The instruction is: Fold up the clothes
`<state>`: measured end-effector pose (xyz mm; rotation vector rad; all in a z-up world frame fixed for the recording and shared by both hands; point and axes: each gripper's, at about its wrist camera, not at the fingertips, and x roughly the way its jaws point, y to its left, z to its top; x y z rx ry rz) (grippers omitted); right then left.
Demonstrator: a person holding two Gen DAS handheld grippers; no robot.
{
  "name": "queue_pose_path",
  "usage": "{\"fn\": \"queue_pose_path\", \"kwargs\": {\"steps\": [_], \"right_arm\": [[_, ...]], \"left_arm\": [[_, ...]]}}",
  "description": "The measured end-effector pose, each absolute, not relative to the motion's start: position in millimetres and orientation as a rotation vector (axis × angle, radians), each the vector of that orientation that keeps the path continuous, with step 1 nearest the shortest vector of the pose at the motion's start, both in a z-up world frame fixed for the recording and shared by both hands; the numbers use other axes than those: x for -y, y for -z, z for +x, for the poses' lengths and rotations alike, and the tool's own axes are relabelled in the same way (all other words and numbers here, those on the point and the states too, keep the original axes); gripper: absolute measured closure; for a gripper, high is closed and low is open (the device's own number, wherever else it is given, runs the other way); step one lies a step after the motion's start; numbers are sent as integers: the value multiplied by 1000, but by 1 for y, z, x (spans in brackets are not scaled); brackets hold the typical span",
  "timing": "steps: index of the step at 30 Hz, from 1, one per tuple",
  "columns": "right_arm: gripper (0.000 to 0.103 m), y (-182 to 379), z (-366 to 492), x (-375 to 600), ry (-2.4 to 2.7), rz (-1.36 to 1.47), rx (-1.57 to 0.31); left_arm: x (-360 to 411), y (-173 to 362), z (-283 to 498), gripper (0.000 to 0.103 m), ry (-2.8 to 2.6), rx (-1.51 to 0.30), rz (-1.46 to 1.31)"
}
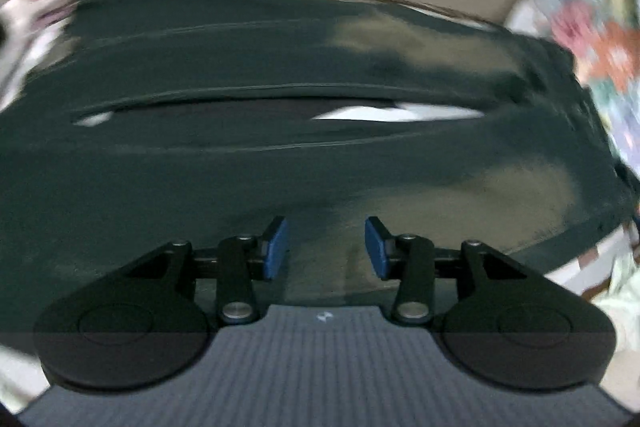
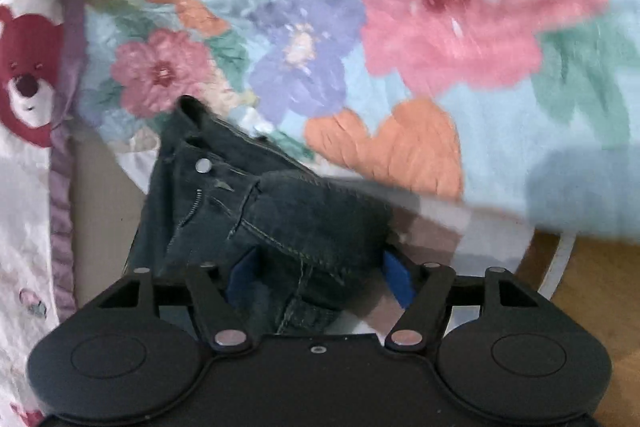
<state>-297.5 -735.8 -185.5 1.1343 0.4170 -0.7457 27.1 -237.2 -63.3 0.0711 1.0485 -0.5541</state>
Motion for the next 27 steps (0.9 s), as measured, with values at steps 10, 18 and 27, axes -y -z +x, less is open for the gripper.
{"fn": "queue_pose_path", "kwargs": {"steps": [10, 18, 27], "right_arm": [[89, 43, -279, 679, 482, 345, -244], [82, 140, -326, 736, 694, 535, -598], [64, 138, -333, 743, 664, 612, -598]], "left_arm": [[287, 85, 19, 58, 741, -1115, 186], [271, 110, 21, 57, 701, -1312, 123], [215, 96, 19, 55, 477, -1225, 139]]}}
